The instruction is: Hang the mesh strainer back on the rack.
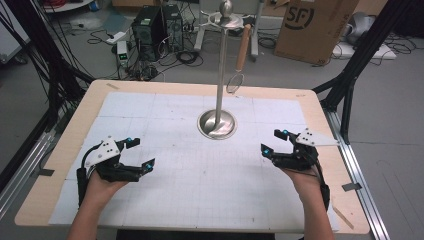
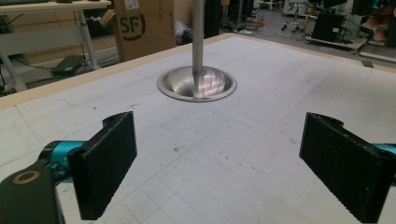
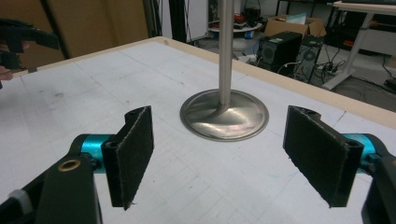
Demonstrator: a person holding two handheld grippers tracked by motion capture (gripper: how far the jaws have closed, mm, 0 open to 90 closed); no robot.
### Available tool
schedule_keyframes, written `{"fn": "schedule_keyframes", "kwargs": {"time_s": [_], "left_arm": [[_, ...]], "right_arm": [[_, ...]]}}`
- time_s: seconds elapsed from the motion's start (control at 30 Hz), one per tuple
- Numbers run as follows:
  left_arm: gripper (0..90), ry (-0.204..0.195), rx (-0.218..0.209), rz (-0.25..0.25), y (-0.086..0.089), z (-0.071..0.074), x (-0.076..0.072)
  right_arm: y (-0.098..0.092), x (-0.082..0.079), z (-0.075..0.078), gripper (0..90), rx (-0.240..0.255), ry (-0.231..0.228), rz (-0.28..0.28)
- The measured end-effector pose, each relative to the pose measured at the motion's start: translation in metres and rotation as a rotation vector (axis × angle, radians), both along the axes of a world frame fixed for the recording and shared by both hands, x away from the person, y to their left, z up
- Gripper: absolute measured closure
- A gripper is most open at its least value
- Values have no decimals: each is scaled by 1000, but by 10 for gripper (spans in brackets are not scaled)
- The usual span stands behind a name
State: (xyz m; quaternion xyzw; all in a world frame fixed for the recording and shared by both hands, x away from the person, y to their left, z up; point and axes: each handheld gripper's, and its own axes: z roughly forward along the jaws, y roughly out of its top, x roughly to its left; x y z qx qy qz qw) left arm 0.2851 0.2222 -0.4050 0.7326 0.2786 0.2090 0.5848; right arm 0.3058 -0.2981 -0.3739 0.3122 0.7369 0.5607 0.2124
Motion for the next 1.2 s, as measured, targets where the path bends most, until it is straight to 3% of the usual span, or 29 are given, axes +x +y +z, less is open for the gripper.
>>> {"fn": "schedule_keyframes", "kwargs": {"time_s": [0.23, 0.47, 0.67, 1.2], "left_arm": [[116, 5, 10, -3, -1, -1, 1], [116, 5, 11, -4, -2, -2, 1], [116, 9, 11, -4, -2, -3, 2], [116, 15, 16, -7, -5, -5, 3]], "right_arm": [[0, -10, -14, 236, -7, 10, 7], [1, -10, -21, 227, -22, 19, 9], [2, -12, -31, 202, -14, 59, 22], [2, -16, -28, 191, -3, 44, 19]]}}
